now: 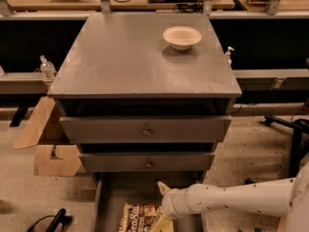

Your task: Pick brown chip bag from bottom drawer and place on counter

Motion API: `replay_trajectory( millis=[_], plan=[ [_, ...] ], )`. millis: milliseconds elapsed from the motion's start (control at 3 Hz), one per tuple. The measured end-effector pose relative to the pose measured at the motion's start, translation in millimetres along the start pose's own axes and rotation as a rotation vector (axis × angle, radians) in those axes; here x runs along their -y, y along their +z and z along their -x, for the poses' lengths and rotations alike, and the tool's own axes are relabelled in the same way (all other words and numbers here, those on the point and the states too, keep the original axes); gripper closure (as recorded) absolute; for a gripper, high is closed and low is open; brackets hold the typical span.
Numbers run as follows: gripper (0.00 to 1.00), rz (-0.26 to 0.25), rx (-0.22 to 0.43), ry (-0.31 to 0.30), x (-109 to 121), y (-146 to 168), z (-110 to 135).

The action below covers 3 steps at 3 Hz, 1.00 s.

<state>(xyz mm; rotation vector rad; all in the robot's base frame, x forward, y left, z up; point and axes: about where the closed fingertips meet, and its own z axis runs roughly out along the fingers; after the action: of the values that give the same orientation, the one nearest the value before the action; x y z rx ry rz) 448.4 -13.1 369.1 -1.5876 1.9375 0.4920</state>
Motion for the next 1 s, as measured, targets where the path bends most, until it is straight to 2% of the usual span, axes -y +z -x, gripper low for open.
replay_trajectory(
  millis=[333,667,1000],
  plan=[
    [0.0,0.049,0.036,-0.054,0,31,7],
    [0.0,0.116,0.06,-0.064,13,94,-3],
    [0.0,0.15,0.048,-0.048,26,142,-23]
  ],
)
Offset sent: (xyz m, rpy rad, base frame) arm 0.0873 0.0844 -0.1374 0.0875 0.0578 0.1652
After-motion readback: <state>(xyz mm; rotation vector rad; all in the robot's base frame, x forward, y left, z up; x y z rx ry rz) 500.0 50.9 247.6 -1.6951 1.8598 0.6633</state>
